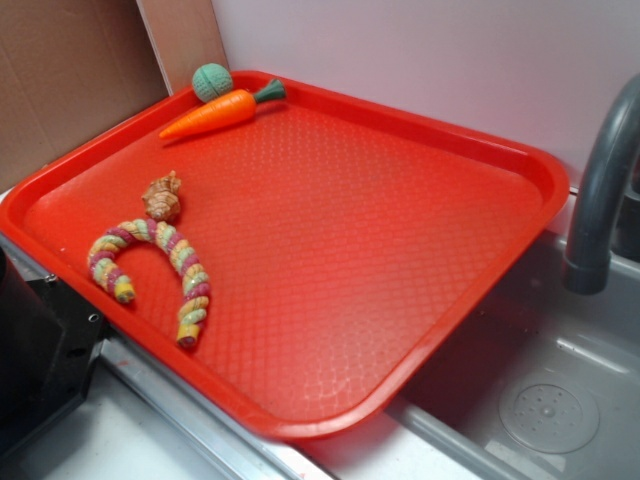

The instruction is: Grab the shell.

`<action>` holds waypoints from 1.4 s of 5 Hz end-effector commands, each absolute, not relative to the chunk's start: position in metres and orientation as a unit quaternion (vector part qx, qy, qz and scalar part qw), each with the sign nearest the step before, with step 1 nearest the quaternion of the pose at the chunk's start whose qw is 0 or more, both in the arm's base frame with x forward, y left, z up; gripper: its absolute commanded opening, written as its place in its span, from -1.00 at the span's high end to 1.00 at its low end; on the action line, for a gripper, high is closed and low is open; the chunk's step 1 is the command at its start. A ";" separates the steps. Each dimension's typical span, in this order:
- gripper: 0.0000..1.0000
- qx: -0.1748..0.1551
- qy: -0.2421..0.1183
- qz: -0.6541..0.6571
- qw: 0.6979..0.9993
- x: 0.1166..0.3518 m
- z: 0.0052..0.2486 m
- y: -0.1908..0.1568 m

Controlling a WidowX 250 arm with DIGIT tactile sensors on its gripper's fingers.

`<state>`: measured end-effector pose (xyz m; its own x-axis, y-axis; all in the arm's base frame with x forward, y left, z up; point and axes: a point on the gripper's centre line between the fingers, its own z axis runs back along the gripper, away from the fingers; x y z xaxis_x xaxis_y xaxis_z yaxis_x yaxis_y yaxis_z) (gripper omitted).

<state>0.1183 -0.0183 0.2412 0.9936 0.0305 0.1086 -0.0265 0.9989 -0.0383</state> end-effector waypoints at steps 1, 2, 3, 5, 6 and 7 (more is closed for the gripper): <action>-1.00 -0.018 -0.055 0.014 0.998 0.118 0.241 -0.018; -1.00 0.006 -0.003 0.137 0.991 0.139 0.191 0.032; -1.00 0.011 -0.076 0.260 0.963 0.157 0.145 0.047; -1.00 0.018 -0.075 0.260 0.962 0.158 0.080 0.048; -1.00 0.019 -0.061 0.229 0.971 0.160 0.056 0.056; -1.00 0.019 -0.057 0.189 0.980 0.172 0.039 0.050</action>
